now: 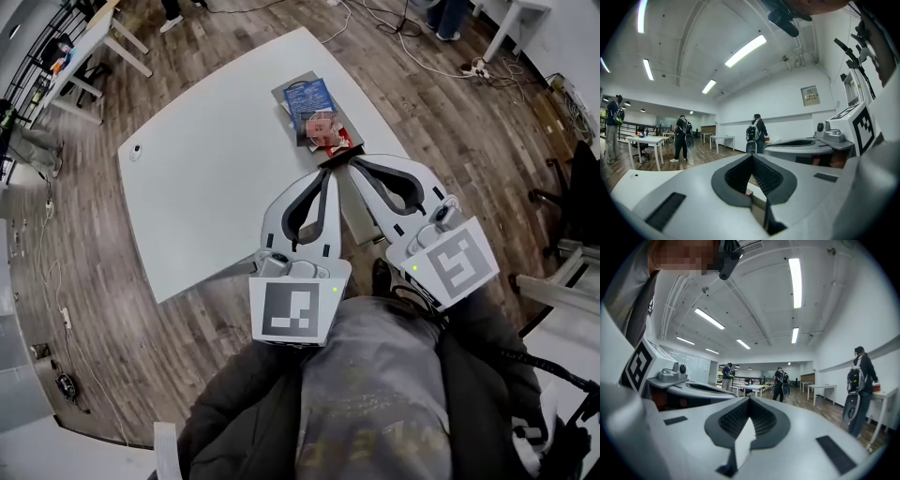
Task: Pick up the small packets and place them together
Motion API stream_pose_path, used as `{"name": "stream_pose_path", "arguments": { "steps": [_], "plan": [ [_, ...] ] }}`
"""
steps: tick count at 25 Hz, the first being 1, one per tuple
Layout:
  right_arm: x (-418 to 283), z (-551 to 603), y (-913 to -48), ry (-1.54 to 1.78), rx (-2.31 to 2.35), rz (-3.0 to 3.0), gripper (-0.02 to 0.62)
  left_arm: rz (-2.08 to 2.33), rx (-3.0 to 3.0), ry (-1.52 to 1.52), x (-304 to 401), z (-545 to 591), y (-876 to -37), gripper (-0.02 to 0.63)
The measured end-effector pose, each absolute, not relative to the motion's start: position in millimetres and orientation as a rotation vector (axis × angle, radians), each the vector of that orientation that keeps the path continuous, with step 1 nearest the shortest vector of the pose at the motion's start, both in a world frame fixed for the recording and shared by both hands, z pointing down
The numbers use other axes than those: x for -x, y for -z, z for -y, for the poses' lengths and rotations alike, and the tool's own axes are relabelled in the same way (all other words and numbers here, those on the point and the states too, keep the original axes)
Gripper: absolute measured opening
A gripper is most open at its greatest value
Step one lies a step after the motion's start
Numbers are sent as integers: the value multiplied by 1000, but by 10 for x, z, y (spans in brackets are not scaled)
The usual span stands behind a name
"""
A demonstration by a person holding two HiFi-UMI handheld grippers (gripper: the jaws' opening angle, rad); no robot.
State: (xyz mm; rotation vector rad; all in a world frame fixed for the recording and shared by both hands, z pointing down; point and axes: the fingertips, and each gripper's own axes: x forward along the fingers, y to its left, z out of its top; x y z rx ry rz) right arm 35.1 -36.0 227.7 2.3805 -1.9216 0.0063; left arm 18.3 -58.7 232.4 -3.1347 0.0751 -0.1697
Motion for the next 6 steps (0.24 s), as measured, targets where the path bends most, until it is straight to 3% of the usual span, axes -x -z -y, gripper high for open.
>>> {"name": "stream_pose_path", "arguments": {
  "steps": [6],
  "plan": [
    [-346,352,-2284,-5,-2381,1920,5,-66,3134,182,-177,568,-2347,2]
  ]
}}
